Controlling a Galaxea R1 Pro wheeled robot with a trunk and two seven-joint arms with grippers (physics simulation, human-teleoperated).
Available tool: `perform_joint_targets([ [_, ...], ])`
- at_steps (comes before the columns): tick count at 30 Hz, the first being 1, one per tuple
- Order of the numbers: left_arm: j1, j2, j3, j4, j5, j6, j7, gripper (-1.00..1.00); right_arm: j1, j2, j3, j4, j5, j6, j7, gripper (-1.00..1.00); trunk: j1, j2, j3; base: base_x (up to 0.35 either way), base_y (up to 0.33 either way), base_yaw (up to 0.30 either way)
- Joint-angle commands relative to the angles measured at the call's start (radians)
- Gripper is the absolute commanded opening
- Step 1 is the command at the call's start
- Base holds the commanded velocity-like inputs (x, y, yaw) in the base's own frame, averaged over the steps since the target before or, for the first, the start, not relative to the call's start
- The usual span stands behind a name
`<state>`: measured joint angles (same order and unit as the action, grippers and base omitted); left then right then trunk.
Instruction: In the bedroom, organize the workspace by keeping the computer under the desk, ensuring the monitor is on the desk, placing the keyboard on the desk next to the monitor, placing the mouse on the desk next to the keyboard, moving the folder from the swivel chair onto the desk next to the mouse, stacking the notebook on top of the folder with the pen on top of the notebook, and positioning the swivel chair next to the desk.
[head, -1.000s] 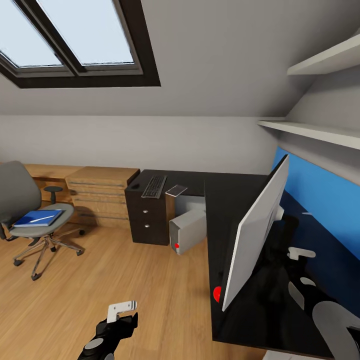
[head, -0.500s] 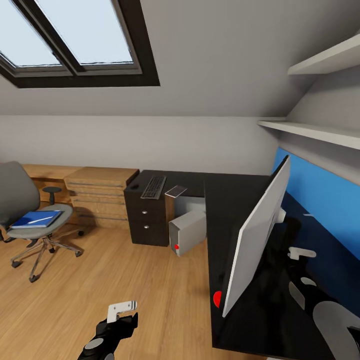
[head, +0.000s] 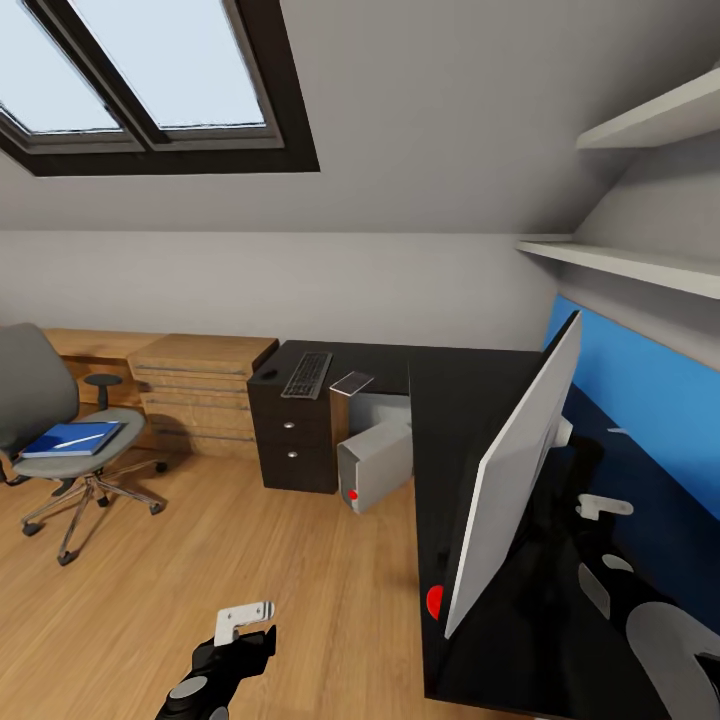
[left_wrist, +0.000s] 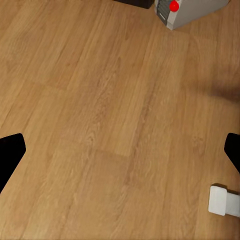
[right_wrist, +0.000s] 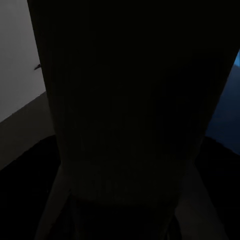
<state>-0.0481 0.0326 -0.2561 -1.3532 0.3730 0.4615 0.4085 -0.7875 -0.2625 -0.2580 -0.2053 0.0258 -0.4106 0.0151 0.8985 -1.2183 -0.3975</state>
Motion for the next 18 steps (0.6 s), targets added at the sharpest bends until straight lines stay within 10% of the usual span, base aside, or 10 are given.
perform_joint_targets([
  [1,-0.001,0.001,-0.003,-0.001,0.01,0.002,0.01,1.0,-0.001,0.0,-0.003,0.001,0.002,-0.004,0.003,-1.0,0.0,-0.001,-0.001,0.0,0.0,0.0],
  [18,-0.001,0.001,-0.003,-0.001,0.01,0.002,0.01,1.0,-0.001,0.001,-0.004,0.001,0.002,0.002,0.0,-1.0,0.0,-0.001,-0.001,0.0,0.0,0.0],
])
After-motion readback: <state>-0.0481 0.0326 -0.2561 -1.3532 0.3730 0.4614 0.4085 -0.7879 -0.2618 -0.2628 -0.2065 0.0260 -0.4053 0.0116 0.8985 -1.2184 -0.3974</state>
